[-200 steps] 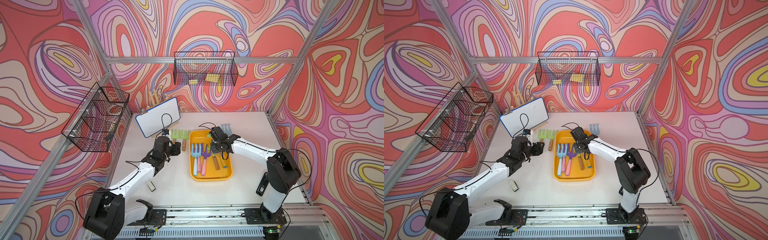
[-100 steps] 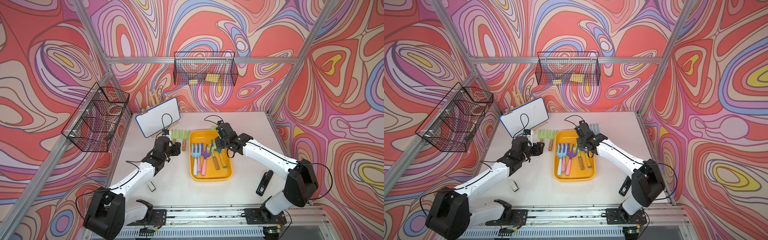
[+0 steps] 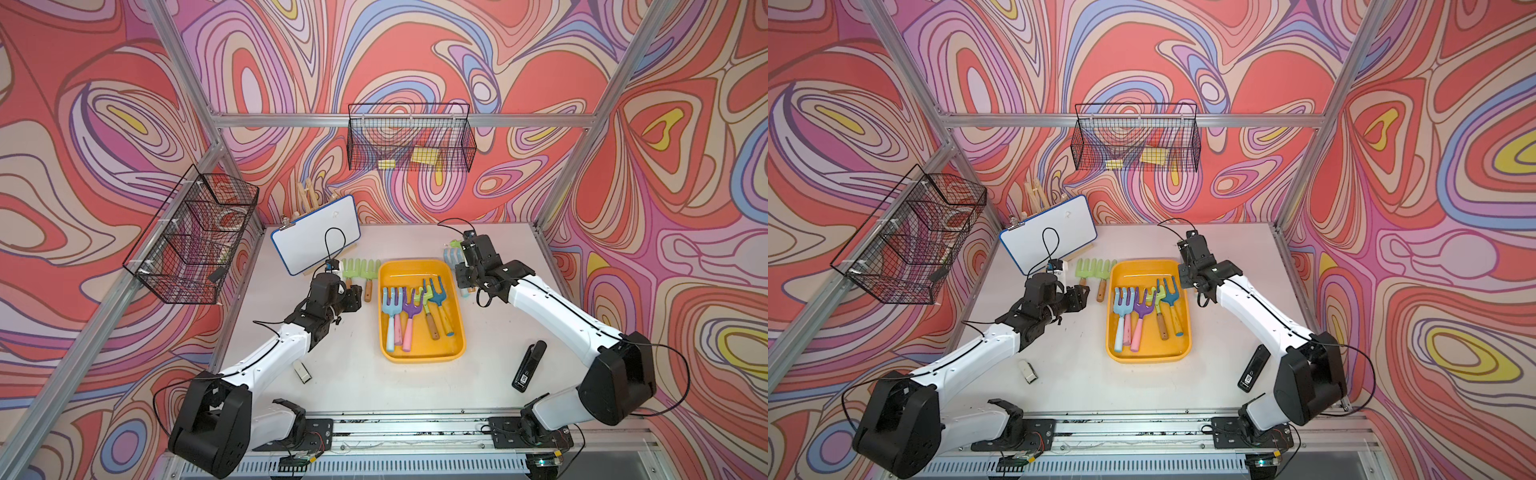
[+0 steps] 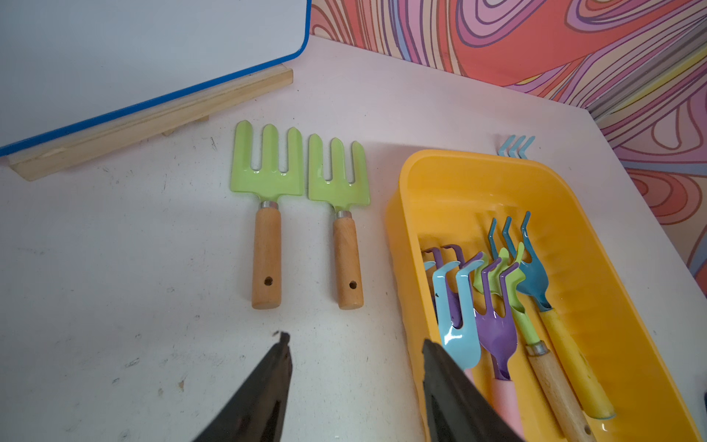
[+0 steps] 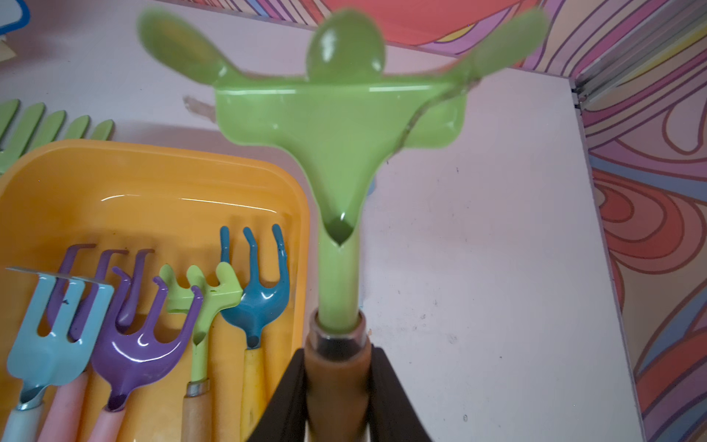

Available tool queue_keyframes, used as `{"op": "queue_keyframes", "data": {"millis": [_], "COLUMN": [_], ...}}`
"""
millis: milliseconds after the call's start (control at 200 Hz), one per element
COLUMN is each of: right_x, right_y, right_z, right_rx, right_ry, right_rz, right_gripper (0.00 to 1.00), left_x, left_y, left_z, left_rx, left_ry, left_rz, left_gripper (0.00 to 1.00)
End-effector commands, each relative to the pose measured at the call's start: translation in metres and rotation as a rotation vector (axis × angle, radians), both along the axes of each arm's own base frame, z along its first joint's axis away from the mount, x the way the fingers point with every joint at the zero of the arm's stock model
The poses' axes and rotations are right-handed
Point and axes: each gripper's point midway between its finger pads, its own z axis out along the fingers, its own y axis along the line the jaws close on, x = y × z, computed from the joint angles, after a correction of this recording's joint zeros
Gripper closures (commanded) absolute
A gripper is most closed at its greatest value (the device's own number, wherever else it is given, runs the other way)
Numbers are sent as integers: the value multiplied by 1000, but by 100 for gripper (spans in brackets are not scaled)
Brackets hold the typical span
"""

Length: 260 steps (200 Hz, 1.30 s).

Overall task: Take the hand rake out of the storage box
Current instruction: Pick up the rake from the storage box, then place the rake at the center of the board.

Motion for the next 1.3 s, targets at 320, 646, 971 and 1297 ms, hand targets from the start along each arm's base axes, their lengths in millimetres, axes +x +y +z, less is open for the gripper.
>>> {"op": "queue_keyframes", "data": {"millis": [320, 646, 971, 1297], "right_x": [26, 61, 101, 130], "right_y": [-72, -100, -108, -106], "right_z": [-19, -68, -108, -136], "right_rx": [-10, 6, 4, 51], "right_ry": [37, 112, 188, 230], "right_rz": [-101, -149, -149, -138], "right_gripper": [84, 84, 84, 84], "left_x": [4, 5, 6, 6], "left_y": [-1, -1, -1, -1], "left_z": [4, 4, 3, 3], "left_rx": [-14, -19, -21, -21], "left_ry": [-5, -3, 1, 4], "left_rz": [-7, -9, -10, -9], "left_gripper": [41, 41, 41, 41]}}
